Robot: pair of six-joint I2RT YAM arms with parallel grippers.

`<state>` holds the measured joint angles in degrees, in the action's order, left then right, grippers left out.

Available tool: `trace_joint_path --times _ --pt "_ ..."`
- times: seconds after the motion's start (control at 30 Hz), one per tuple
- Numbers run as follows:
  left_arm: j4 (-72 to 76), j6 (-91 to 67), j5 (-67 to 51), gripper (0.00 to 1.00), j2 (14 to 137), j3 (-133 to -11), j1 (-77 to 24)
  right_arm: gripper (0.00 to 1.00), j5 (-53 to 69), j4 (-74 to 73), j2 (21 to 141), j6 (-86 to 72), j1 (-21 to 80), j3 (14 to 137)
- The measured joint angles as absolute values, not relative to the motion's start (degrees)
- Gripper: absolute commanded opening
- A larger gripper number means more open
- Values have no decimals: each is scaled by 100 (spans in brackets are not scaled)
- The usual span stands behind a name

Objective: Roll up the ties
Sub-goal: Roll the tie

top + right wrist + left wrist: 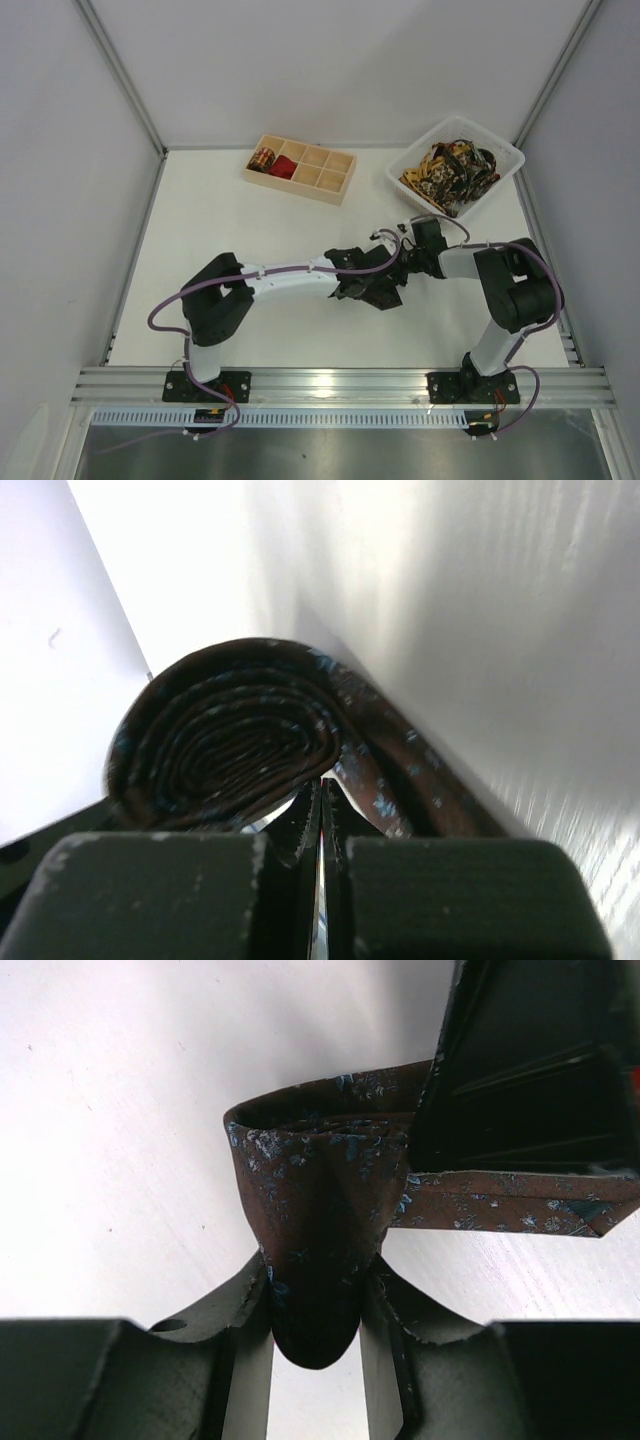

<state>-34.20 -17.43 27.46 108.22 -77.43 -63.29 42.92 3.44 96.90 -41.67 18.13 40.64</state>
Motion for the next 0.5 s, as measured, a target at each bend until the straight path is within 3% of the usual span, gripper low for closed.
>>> trace_joint_path --times 0.23,0.5 --pt "-3452 -1745 3020 0 10956 -7795 -6405 0 4556 963 10333 -4560 1857 4071" --pt "-3461 -1745 3135 0 10978 -7822 -6427 0 4237 322 9911 -4121 1706 4193"
